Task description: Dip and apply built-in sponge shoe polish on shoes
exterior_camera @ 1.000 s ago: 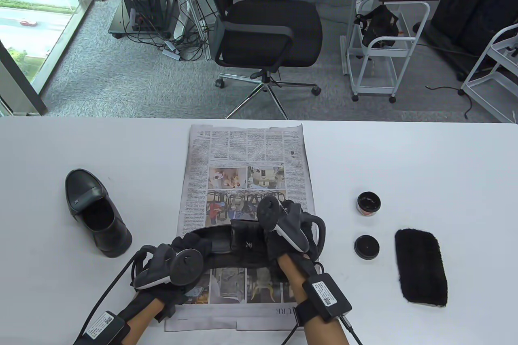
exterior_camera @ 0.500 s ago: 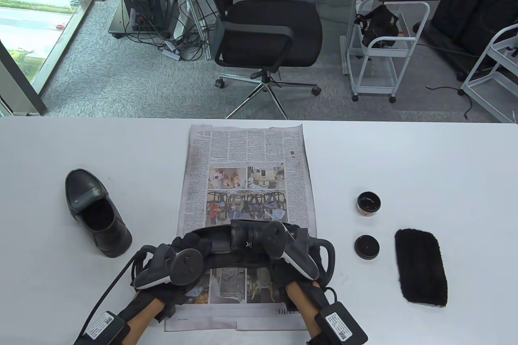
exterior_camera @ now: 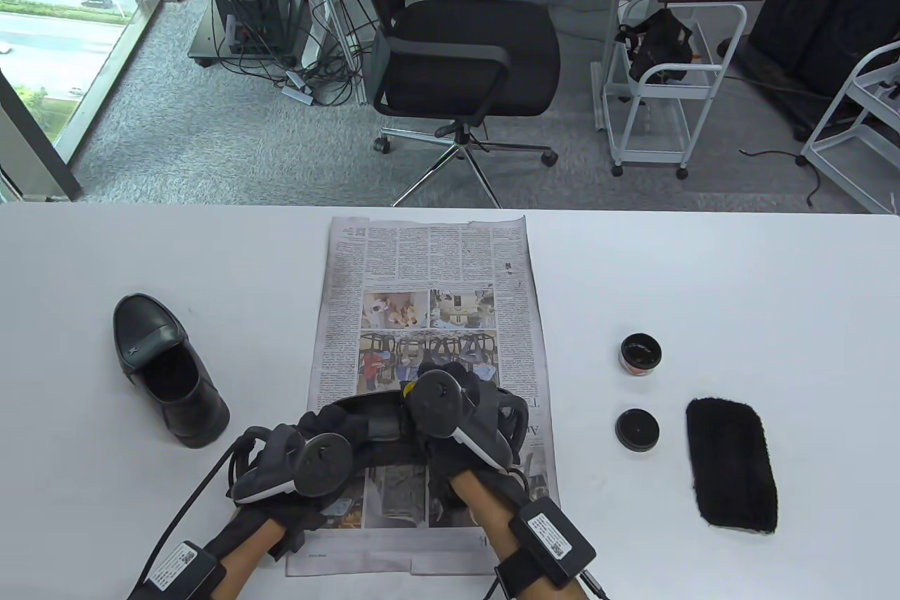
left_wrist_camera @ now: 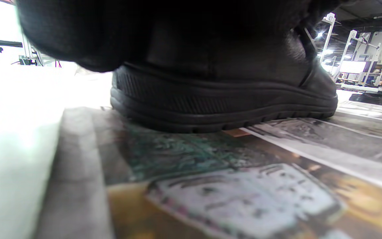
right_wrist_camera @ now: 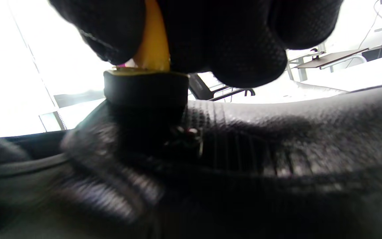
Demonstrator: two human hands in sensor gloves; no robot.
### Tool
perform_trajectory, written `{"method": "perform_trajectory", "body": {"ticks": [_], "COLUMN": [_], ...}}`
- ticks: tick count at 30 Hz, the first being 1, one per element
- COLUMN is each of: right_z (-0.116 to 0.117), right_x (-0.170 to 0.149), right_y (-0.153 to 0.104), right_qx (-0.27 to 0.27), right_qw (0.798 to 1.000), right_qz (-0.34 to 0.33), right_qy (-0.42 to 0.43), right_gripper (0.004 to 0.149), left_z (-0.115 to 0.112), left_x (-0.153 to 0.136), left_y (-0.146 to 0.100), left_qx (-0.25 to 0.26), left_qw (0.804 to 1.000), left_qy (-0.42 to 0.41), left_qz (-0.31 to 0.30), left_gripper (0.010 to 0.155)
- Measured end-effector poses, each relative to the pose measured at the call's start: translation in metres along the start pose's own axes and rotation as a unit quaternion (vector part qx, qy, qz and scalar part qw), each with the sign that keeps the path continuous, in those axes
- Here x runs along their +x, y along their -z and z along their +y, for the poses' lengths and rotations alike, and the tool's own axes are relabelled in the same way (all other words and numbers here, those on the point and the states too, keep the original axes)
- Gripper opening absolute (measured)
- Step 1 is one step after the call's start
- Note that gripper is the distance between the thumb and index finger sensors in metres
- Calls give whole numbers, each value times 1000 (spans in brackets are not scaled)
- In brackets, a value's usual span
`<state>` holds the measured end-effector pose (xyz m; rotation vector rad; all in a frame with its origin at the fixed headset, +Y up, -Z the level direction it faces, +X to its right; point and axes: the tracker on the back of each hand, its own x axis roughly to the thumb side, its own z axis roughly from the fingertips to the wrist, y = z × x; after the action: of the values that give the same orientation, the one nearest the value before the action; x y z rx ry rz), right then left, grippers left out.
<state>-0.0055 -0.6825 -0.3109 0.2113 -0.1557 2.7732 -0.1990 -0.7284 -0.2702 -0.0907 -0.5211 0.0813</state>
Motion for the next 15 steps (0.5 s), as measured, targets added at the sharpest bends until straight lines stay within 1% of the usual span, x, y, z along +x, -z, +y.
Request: {"method": "perform_trajectory", "body": {"ticks": [4,7,9,12,15], "right_z": [5,5,3,-2,-8], "right_x": [-17,-31,-42,-54,-63], "right_y": [14,16,15,9,-2], "right_qx": [1,9,14,21,32], "right_qw": [998,997,994,990,987], "right_qz": [26,48,64,70,75], "right_qy": [-48,-62,-85,-120,-136], "right_gripper": [48,48,48,47,47], "left_z": [0,0,0,0,0], "left_x": [0,0,0,0,0], "left_y": [0,0,0,0,0], "left_qx": [-1,-1,-1,-1,-1], "left_qw": [1000,1000,1000,1000,1000], "left_qy": [0,0,0,0,0], "left_qz": [-1,-1,-1,0,0], "left_gripper": [50,50,50,50,50]}}
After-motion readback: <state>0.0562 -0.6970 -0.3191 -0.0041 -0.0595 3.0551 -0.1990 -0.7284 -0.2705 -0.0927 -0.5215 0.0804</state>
